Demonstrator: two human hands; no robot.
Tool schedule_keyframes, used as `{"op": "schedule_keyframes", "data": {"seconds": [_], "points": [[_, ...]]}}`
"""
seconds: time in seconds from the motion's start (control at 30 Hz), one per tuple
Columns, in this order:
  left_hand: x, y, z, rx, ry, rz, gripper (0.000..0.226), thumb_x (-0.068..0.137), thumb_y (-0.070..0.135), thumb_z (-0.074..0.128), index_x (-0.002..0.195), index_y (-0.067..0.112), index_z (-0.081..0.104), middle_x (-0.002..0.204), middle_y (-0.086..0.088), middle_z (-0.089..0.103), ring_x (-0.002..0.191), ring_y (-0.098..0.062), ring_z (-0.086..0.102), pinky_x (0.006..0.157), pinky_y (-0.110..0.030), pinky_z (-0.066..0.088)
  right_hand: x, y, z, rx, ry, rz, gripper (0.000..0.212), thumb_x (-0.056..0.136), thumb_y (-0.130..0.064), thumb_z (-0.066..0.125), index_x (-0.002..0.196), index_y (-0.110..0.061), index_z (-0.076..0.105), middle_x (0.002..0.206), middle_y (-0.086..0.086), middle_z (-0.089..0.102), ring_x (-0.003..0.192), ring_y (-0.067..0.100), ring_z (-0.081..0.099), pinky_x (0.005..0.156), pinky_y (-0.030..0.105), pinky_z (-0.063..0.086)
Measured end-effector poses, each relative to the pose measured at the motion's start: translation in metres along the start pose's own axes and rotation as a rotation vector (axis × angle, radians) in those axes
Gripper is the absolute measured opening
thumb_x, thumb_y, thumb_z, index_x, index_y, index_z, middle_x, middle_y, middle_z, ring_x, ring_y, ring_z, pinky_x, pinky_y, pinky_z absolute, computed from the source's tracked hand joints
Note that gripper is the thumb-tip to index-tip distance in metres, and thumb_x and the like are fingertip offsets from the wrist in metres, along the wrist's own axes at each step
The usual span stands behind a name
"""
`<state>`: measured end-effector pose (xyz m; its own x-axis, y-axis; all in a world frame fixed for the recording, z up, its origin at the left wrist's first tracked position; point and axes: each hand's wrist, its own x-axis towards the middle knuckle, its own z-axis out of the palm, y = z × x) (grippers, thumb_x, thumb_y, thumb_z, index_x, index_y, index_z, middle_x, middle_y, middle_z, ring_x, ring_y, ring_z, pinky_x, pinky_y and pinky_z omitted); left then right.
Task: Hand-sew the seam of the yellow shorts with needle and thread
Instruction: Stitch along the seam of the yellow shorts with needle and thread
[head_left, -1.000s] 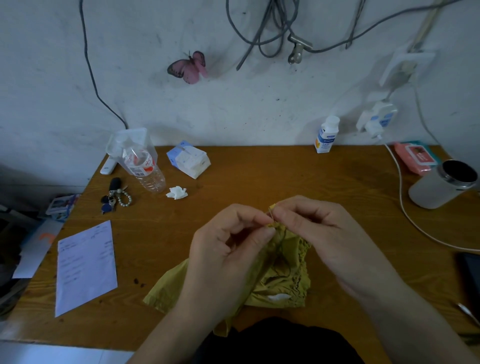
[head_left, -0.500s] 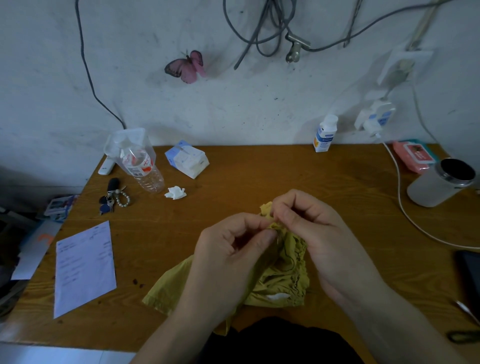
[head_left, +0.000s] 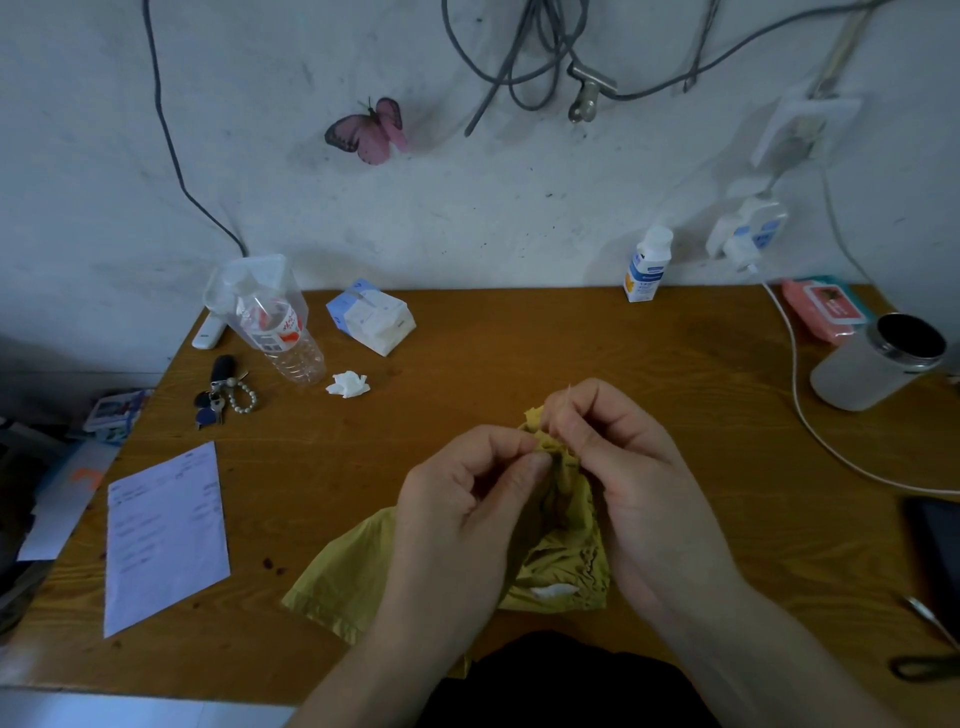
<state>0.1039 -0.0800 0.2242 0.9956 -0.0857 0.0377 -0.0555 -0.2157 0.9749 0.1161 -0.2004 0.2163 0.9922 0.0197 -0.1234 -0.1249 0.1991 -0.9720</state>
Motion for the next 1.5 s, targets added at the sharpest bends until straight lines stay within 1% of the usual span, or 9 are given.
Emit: {"op": "schedule_keyframes", "data": {"seconds": [0.23, 0.37, 0.47, 0.67, 0.93, 1.03, 1.17, 1.37, 1.5], "points": [[0.002, -0.002, 0.002, 0.018, 0.079, 0.075, 0.014, 0.084, 0.011, 0.061, 0.083, 0.021, 0.07, 0.079, 0.005, 0.069, 0.074, -0.008, 0.062, 0.06, -0.011, 0.049, 0.006, 0.003, 0.006, 0.385, -0.004, 0.206, 0.016, 0.073, -0.021, 0.057, 0.058, -0.019, 0.063, 0.068, -0.001, 0.056, 0.074, 0.015, 0.051, 0.077, 0.032, 0.042], [0.004, -0.004, -0.002, 0.02, 0.121, 0.078, 0.015, 0.085, 0.012, 0.061, 0.082, 0.024, 0.069, 0.079, 0.008, 0.069, 0.071, -0.004, 0.062, 0.058, -0.011, 0.048, 0.004, 0.005, 0.004, 0.162, -0.071, 0.191, 0.023, 0.085, -0.037, 0.058, 0.068, -0.024, 0.065, 0.073, 0.004, 0.057, 0.079, 0.019, 0.054, 0.082, 0.039, 0.045], [0.003, -0.004, 0.002, 0.053, 0.118, 0.1, 0.019, 0.085, 0.009, 0.06, 0.08, 0.026, 0.067, 0.08, 0.009, 0.067, 0.072, -0.004, 0.061, 0.056, -0.008, 0.046, 0.005, 0.005, 0.004, 0.11, -0.071, 0.161, 0.028, 0.091, -0.027, 0.051, 0.066, -0.022, 0.059, 0.076, 0.008, 0.049, 0.079, 0.023, 0.046, 0.079, 0.041, 0.039], [0.001, -0.005, 0.007, 0.083, 0.11, 0.216, 0.015, 0.085, 0.01, 0.06, 0.081, 0.024, 0.064, 0.082, 0.004, 0.063, 0.075, -0.01, 0.058, 0.058, -0.011, 0.046, 0.007, 0.001, 0.008, 0.561, -0.075, 0.326, 0.021, 0.073, -0.015, 0.051, 0.052, -0.016, 0.054, 0.062, -0.001, 0.053, 0.07, 0.016, 0.048, 0.078, 0.032, 0.04], [-0.004, -0.018, 0.006, 0.154, 0.036, 0.333, 0.009, 0.083, 0.019, 0.058, 0.083, 0.024, 0.065, 0.079, 0.009, 0.065, 0.076, -0.002, 0.061, 0.067, -0.012, 0.046, 0.012, 0.007, 0.001, 0.695, -0.022, 0.358, 0.019, 0.078, -0.011, 0.047, 0.06, -0.012, 0.052, 0.068, 0.003, 0.051, 0.067, 0.017, 0.046, 0.075, 0.032, 0.042], [-0.009, -0.018, 0.006, 0.065, 0.004, 0.223, 0.006, 0.085, 0.019, 0.063, 0.08, 0.022, 0.066, 0.081, 0.007, 0.066, 0.074, -0.005, 0.061, 0.064, -0.014, 0.048, 0.017, 0.007, -0.003, 0.588, -0.037, 0.337, 0.015, 0.078, -0.018, 0.052, 0.064, -0.015, 0.057, 0.073, 0.0, 0.054, 0.072, 0.016, 0.045, 0.073, 0.03, 0.041], [-0.004, -0.011, -0.001, -0.184, -0.011, -0.06, 0.027, 0.071, 0.043, 0.063, 0.08, 0.018, 0.071, 0.077, -0.011, 0.068, 0.074, -0.03, 0.062, 0.069, -0.044, 0.053, 0.022, 0.011, -0.003, 0.51, -0.053, 0.352, 0.02, 0.082, -0.024, 0.054, 0.065, -0.021, 0.064, 0.077, -0.002, 0.063, 0.073, 0.015, 0.048, 0.072, 0.031, 0.043], [-0.001, -0.004, -0.009, -0.492, -0.079, -0.23, 0.016, 0.069, 0.026, 0.065, 0.073, 0.015, 0.076, 0.073, -0.007, 0.073, 0.068, -0.016, 0.068, 0.064, -0.027, 0.055, 0.036, -0.003, -0.014, 0.737, 0.022, 0.345, 0.016, 0.093, -0.017, 0.046, 0.079, -0.012, 0.053, 0.065, -0.001, 0.063, 0.039, 0.002, 0.041, 0.036, 0.014, 0.034], [-0.001, -0.002, -0.012, -0.501, -0.078, -0.215, 0.016, 0.068, 0.028, 0.066, 0.073, 0.017, 0.076, 0.073, -0.005, 0.073, 0.069, -0.015, 0.069, 0.065, -0.025, 0.055, 0.047, -0.008, -0.028, 0.996, 0.02, 0.435, 0.011, 0.092, -0.014, 0.043, 0.082, -0.009, 0.047, 0.05, -0.005, 0.045, 0.032, 0.003, 0.037, 0.032, 0.014, 0.033]]}}
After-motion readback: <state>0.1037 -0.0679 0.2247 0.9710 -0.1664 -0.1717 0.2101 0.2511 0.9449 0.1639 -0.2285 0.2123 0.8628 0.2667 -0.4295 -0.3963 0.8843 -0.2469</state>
